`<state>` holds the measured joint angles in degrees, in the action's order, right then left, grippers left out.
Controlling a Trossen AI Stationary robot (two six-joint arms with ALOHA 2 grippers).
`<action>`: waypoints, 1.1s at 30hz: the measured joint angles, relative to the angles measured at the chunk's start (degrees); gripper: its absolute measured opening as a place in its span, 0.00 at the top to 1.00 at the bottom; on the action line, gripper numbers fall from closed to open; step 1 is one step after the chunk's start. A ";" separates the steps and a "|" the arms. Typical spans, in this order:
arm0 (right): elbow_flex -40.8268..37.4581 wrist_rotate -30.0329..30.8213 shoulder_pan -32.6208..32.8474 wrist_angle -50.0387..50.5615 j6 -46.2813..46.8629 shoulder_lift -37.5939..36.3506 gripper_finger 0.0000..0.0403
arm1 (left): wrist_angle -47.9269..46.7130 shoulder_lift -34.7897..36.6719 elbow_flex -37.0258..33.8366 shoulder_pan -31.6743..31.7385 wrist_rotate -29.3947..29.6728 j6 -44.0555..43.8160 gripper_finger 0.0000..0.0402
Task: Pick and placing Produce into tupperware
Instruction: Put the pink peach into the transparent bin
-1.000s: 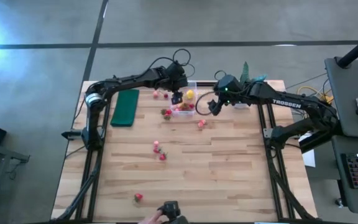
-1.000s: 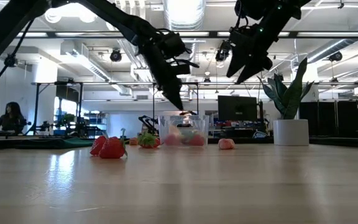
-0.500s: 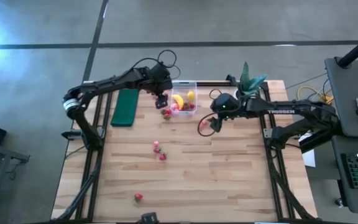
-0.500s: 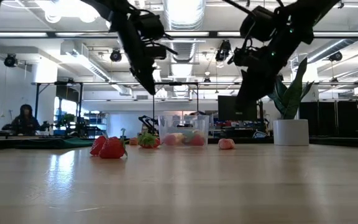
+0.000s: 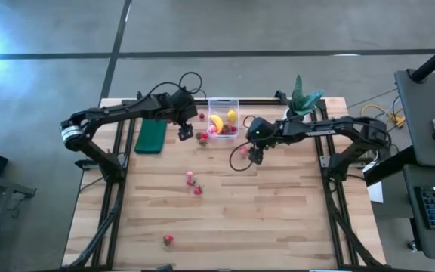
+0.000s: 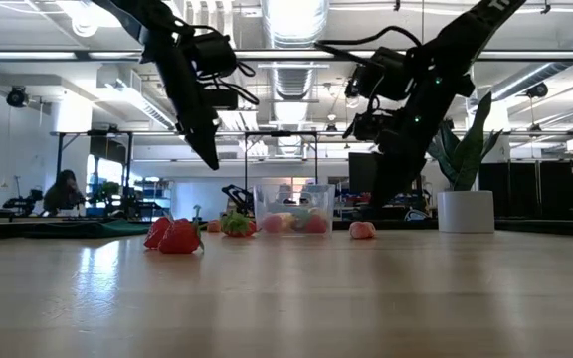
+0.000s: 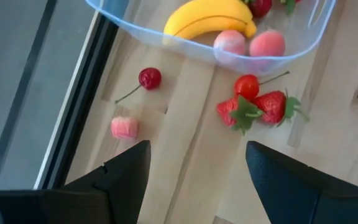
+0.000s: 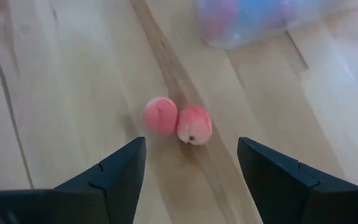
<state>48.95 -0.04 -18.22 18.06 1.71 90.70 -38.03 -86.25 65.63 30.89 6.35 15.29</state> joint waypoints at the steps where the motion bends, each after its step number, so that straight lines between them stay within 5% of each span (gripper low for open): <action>1: 0.30 -0.08 0.00 0.09 -0.92 0.52 0.40 | 0.08 0.12 -0.13 0.00 0.17 0.01 0.38; 19: 6.49 0.11 0.32 1.26 -16.66 8.74 0.44 | 5.73 0.10 -2.57 0.26 0.21 3.52 0.38; 33: 7.02 0.09 0.33 2.97 -16.91 11.51 0.45 | 7.83 0.08 -3.02 0.63 0.20 5.11 0.38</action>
<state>55.96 0.05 -17.89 21.04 -15.20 102.21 -30.20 -86.17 62.61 31.53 6.54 20.40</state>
